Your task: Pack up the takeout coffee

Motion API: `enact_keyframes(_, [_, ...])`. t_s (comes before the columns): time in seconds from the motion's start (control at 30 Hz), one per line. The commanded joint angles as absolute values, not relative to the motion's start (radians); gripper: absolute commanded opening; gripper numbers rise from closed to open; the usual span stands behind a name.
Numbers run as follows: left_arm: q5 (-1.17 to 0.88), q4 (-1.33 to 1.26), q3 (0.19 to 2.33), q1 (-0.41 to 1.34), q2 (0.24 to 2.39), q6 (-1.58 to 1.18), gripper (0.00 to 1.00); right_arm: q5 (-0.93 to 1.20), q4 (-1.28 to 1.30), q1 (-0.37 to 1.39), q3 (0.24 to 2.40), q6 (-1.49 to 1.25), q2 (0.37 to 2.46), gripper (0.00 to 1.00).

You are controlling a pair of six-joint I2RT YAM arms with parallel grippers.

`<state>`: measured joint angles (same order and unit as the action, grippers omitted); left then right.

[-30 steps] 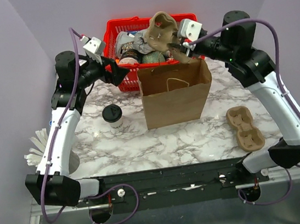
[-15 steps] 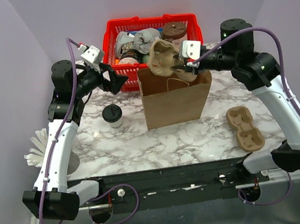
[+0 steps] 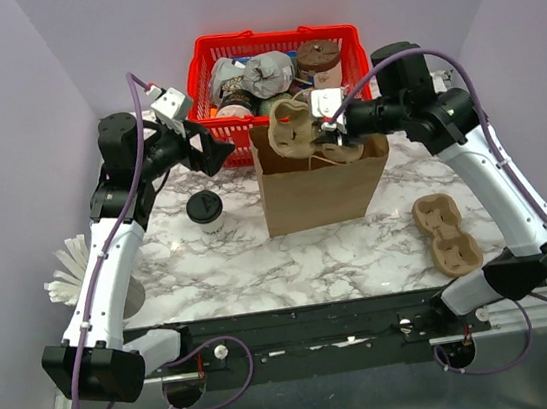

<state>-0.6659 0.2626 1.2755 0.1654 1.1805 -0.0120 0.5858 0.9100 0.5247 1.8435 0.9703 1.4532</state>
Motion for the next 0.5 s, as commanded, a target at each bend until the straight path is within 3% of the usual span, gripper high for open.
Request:
enact_keyframes(0.0, [-0.670, 0.235, 1.255, 0.160, 1.167, -0.023, 0.98, 0.583, 1.038, 0.529, 1.887, 1.012, 1.511, 0.19])
enact_keyframes(0.47, [-0.687, 0.187, 1.198, 0.144, 1.147, -0.051, 0.98, 0.571, 1.385, 0.526, 2.075, 1.221, 1.669, 0.19])
